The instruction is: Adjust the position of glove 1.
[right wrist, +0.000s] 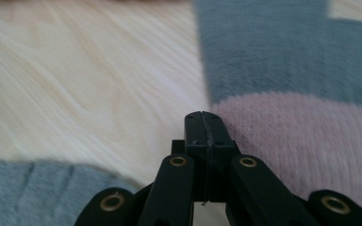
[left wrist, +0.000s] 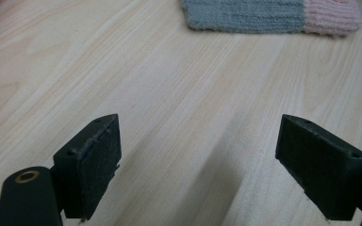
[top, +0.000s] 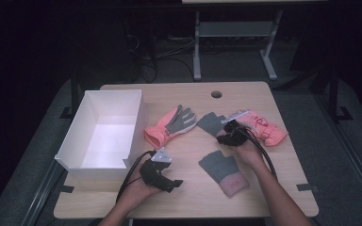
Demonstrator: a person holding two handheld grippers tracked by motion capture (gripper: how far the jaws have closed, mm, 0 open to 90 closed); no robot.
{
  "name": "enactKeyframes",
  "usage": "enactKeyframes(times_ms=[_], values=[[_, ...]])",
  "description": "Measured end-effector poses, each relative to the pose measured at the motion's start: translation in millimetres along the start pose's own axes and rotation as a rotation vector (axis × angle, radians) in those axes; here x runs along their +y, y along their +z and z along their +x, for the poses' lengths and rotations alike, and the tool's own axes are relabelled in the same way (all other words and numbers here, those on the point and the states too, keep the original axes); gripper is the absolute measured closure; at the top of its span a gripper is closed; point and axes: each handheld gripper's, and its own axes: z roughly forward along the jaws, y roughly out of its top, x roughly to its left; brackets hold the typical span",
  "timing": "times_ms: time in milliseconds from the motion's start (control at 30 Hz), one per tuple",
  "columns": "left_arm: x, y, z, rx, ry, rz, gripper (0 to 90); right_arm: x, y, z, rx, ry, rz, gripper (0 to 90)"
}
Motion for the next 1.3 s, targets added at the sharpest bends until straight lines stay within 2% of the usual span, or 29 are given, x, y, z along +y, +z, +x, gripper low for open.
enactKeyframes(times_ms=[67,133,167,200,233,267,300,333,367,533,633,733,833,867,933,1067,1200,1267,1300], values=[[0.0,0.0,0.0,0.000,0.000,-0.001,14.4,-1.6,-9.0,-8.5,0.015,0.008,-0.039,87.7],[0.2,-0.5,0.3,-0.001,0.000,-0.001,14.4,-0.6,-13.5,-10.7,0.019,0.001,-0.045,85.1],[0.2,-0.5,0.2,-0.001,-0.003,-0.001,14.4,3.7,-21.9,-17.5,0.008,-0.013,-0.057,80.0],[0.2,-0.5,0.2,-0.001,-0.003,-0.001,14.5,3.7,-21.9,-17.5,0.008,-0.013,-0.057,80.0],[0.3,-0.4,0.2,-0.002,-0.004,0.001,14.5,8.2,-26.6,-27.6,-0.004,-0.007,-0.065,76.6],[0.4,0.2,0.1,-0.001,-0.005,0.000,14.5,8.2,-26.6,-27.6,-0.004,-0.007,-0.065,76.6],[0.8,0.0,-0.1,-0.001,-0.004,0.004,14.4,11.8,-25.0,-36.9,-0.008,-0.010,-0.062,71.9],[1.1,0.7,-1.6,-0.003,-0.015,-0.007,14.5,13.8,-23.2,-40.5,0.003,0.002,-0.056,70.4],[1.1,0.4,-1.5,-0.003,-0.008,-0.002,14.4,15.7,-20.8,-42.6,0.004,0.001,-0.054,68.5],[0.5,0.8,0.1,-0.007,-0.003,0.007,14.4,22.2,-9.8,-43.2,0.014,0.002,-0.075,63.4],[0.4,0.0,0.1,-0.009,-0.004,0.006,14.4,20.8,2.6,-44.8,0.000,0.019,-0.051,61.5],[0.4,0.8,-0.4,-0.012,-0.007,0.001,14.4,17.5,8.4,-48.2,0.012,0.040,-0.064,64.4],[0.2,2.4,-0.2,-0.012,-0.009,0.008,14.4,18.0,13.3,-44.5,-0.022,0.002,-0.059,69.4],[0.2,2.4,-0.1,-0.012,-0.004,0.016,14.5,20.1,17.4,-41.0,-0.043,-0.006,-0.056,73.9],[0.2,2.4,-0.3,-0.013,-0.003,0.015,14.4,20.9,18.7,-39.9,-0.052,-0.018,-0.055,76.1],[0.3,1.9,-0.1,-0.013,-0.004,0.020,14.4,20.5,19.1,-39.8,-0.042,0.012,-0.063,86.4],[0.0,2.3,0.2,-0.013,-0.006,0.008,14.4,19.9,17.8,-39.1,-0.048,0.017,-0.073,87.0],[-0.3,2.4,-0.2,-0.012,-0.014,0.000,14.5,19.1,12.7,-39.0,-0.042,0.050,-0.093,87.2],[-0.4,2.1,0.5,-0.012,-0.011,0.002,14.5,19.1,12.7,-39.0,-0.042,0.050,-0.093,87.2]])
